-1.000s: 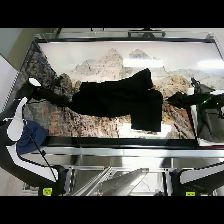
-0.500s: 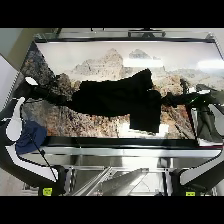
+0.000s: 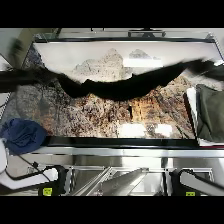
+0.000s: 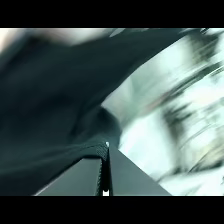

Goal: Fold the shirts.

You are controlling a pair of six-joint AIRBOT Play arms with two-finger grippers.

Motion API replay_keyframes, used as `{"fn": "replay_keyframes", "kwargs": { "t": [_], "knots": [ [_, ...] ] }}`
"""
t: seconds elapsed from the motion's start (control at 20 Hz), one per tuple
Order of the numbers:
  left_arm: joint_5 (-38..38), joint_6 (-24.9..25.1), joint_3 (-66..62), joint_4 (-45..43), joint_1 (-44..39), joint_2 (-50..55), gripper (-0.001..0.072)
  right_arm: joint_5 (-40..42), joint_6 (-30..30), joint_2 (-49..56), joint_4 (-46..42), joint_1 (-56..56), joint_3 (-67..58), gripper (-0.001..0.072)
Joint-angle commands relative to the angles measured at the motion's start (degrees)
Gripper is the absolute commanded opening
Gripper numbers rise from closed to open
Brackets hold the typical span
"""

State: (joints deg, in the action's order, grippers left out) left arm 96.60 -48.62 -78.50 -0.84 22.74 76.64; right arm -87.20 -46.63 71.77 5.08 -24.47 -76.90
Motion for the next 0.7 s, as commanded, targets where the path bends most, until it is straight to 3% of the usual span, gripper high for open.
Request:
{"fn": "replay_keyframes", "kwargs": {
  "t": [0.0, 0.1, 0.2, 0.35, 0.45, 0.65],
  "knots": [
    [2.5, 6.3, 0.0, 58.1, 7.7, -12.9, 0.0017, 10.9, -0.1, -21.7, 15.6, -11.0, -3.8, 0.002],
    [-0.9, 7.6, 0.0, 66.9, 14.9, -18.5, 0.0017, 20.4, -0.1, -31.4, 15.8, -18.0, -4.0, 0.0021],
    [-4.5, 4.7, 0.0, 62.9, 23.6, -23.0, 0.0017, 25.2, 0.9, -38.5, 15.0, -23.7, -4.1, 0.002],
    [-7.2, 1.6, 0.0, 50.7, 30.8, -26.7, 0.0017, 24.1, 0.2, -40.8, 9.7, -24.7, -4.1, 0.002],
    [-7.7, 1.6, 0.0, 39.9, 28.1, -26.0, 0.0017, 22.6, -1.7, -39.3, 1.4, -23.3, -4.0, 0.002],
    [-15.3, 1.6, 0.1, 8.3, 9.9, -18.4, 0.0017, 20.4, -1.8, -31.1, -12.5, -12.0, -0.3, 0.0019]
  ]
}}
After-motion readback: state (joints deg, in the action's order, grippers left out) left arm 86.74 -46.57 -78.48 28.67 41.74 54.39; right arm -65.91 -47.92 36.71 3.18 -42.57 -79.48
